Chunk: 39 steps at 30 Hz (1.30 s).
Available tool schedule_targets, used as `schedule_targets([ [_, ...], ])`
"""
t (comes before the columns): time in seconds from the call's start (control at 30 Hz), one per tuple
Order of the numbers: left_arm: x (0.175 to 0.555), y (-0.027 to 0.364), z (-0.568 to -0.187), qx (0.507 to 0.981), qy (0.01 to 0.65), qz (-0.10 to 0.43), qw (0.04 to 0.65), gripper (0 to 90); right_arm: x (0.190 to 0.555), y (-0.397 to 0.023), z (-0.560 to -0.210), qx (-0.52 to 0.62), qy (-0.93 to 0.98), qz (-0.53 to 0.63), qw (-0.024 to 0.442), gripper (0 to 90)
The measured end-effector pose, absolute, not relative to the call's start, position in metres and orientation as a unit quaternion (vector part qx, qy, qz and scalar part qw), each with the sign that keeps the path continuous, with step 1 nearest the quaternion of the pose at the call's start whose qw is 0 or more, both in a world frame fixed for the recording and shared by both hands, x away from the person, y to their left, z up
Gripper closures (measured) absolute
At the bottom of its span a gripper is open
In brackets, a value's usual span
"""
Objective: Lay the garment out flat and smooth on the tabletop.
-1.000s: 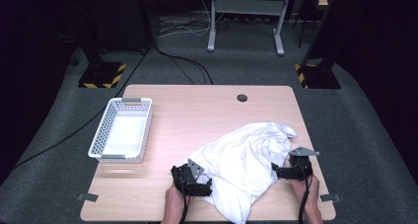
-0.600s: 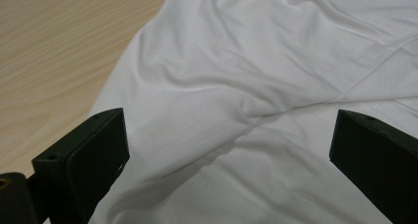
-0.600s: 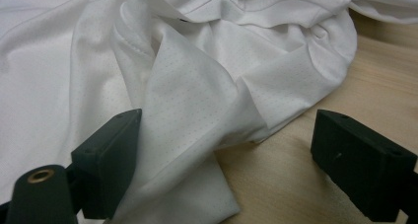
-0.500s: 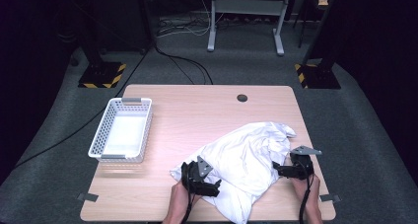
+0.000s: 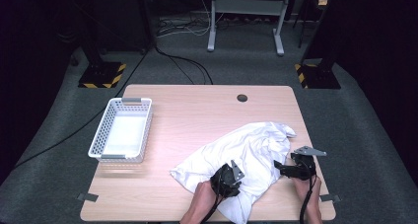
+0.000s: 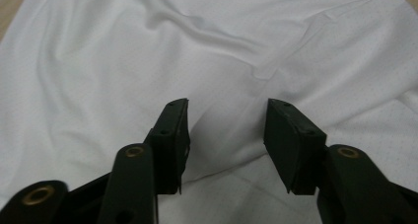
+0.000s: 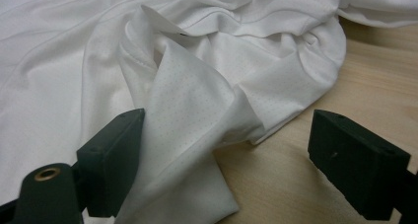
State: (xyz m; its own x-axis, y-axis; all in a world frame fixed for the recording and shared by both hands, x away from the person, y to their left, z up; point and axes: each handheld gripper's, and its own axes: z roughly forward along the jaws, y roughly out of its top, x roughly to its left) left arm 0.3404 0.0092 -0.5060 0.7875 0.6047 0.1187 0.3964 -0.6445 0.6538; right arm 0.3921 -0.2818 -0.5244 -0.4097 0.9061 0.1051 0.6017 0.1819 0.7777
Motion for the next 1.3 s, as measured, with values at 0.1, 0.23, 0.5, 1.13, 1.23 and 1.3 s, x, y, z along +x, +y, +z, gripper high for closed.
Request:
schedule_targets([
  [0.1, 0.343, 0.01, -0.506, 0.889, 0.282, 0.169, 0.318, 74.1, 0.391, -0.282, -0.524, 0.506, 0.742, 0.393, 0.196, 14.3],
  [0.23, 0.348, 0.014, -0.503, 0.886, 0.286, 0.165, 0.327, 87.3, 0.39, -0.283, -0.524, 0.506, 0.739, 0.398, 0.199, 14.4],
  [0.5, 0.371, 0.054, -0.483, 0.85, 0.346, 0.19, 0.348, 88.6, 0.39, -0.284, -0.524, 0.511, 0.733, 0.401, 0.203, 14.5],
  [1.13, 0.353, 0.101, -0.482, 0.813, 0.391, 0.215, 0.375, 34.4, 0.393, -0.282, -0.525, 0.516, 0.741, 0.383, 0.197, 14.9],
  [1.23, 0.35, 0.074, -0.488, 0.838, 0.353, 0.198, 0.365, 32.9, 0.394, -0.281, -0.525, 0.514, 0.743, 0.379, 0.198, 14.9],
  [1.3, 0.352, 0.057, -0.494, 0.857, 0.331, 0.186, 0.35, 33.6, 0.393, -0.281, -0.525, 0.513, 0.743, 0.381, 0.198, 14.9],
])
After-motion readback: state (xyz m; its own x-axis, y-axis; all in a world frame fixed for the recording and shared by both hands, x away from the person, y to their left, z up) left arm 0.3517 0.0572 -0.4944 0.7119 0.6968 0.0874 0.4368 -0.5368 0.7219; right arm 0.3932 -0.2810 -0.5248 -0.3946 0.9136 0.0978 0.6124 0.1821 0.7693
